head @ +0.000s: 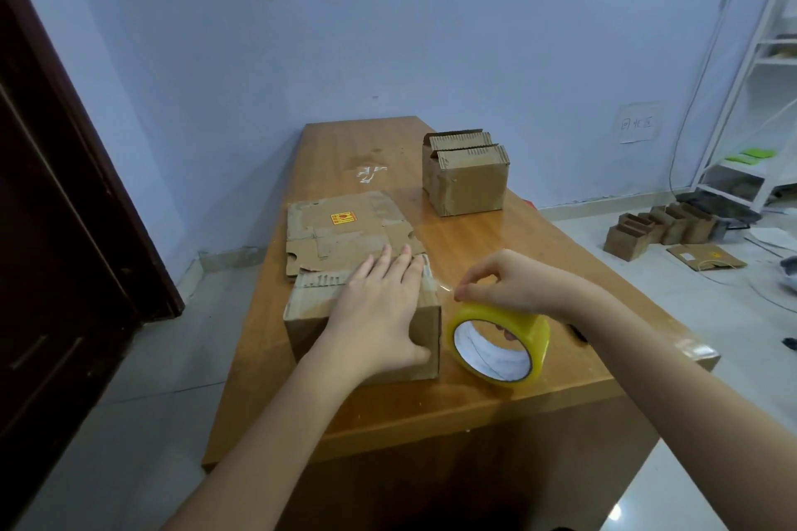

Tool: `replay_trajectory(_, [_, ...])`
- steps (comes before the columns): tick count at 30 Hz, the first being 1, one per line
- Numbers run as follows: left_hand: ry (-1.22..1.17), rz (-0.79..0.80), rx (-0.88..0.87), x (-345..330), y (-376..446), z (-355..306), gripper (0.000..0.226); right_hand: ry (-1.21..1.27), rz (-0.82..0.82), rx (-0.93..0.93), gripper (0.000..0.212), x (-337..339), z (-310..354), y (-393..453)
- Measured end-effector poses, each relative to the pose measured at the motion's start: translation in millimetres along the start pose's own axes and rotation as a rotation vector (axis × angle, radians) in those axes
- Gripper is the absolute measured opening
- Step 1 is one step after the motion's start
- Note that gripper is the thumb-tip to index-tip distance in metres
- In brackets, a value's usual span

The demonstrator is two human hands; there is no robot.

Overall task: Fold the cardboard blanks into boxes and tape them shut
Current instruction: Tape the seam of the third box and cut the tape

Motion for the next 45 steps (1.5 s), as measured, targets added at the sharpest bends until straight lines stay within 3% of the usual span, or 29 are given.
replay_trajectory(7, [0.006,0.014,-0.003,-2,0,0,0.107,-0.109,-0.152,-0.132,0.021,18,-19,-12])
replay_trajectory(11, [-0.003,0.013,-0.007,-2,1,0,0.108,-0.295,-0.430,-0.117,0.019,39,-17,-24])
replay_trajectory(14, [-0.007,0.017,-0.026,-1,0,-2,0.098,-0.543,-0.539,-0.087,0.027,28,-7,-26])
replay_trajectory(20, [-0.021,0.044,-0.010,2,1,-4,0.079,-0.872,-0.455,-0.065,0.020,-17,-2,-2])
replay_trajectory(24, [-0.083,0.061,0.005,2,3,-1,0.070,-0.916,-0.449,-0.068,0.009,-33,-14,6])
replay_trajectory(26, [-0.109,0.074,0.008,2,3,0,0.062,-0.985,-0.428,-0.091,0.041,-35,-21,8])
replay_trajectory(30, [-0.155,0.088,-0.013,2,4,-4,0.046,-0.871,-0.492,-0.122,0.062,-26,-14,-1])
replay_trajectory(32, [-0.253,0.168,-0.031,1,4,-3,0.054,-0.807,-0.615,-0.090,0.056,-16,2,-15])
replay_trajectory(34, [-0.562,0.267,0.038,-2,5,6,0.066,-0.617,-0.741,0.102,0.044,-7,32,-32])
replay_trajectory(36, [-0.996,0.247,0.174,-3,7,21,0.061,-0.316,-0.640,0.282,0.040,-8,62,-35])
replay_trajectory(38, [-1.122,0.147,0.203,0,6,31,0.043,-0.182,-0.408,0.331,0.044,-25,80,-29])
replay_trajectory(41, [-0.798,0.046,0.154,-1,2,36,0.033,-0.184,-0.190,0.316,0.051,-52,79,-22])
replay_trajectory(45, [-0.255,-0.100,0.031,15,-14,30,0.046,-0.253,-0.160,0.304,0.049,-56,66,-18])
Point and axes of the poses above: each hand's wrist, its own y-axis towards the middle knuckle, its own x-axis out of the back of the hand, z = x × y, the point moved 9 cm from there along y, towards the middle knuckle, and after that the axes turned 9 degrees about y, right-handed, at the moved point
